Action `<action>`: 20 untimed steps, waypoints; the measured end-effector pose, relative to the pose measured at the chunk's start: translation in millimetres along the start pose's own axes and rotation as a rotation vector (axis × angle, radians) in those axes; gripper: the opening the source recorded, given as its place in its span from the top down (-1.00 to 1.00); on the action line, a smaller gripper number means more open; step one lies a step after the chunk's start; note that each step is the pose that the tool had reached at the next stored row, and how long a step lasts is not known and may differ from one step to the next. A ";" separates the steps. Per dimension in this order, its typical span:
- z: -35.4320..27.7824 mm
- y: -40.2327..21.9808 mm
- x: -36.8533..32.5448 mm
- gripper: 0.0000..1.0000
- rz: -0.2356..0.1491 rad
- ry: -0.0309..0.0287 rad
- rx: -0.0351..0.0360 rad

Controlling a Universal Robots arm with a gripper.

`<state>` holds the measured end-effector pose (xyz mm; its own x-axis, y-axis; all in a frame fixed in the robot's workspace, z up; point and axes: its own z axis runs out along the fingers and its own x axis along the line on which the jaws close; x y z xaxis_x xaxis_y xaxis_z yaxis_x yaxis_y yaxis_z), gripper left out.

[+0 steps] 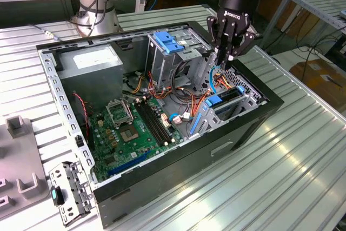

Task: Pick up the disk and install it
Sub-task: 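Insert the second disk wire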

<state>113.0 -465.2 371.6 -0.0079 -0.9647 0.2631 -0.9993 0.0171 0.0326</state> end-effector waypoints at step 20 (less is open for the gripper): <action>12.0 3.0 -0.5 0.68 0.000 0.0045 0.0002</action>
<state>109.6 -467.8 360.0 -0.0080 -0.9635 0.2675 -0.9993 0.0173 0.0323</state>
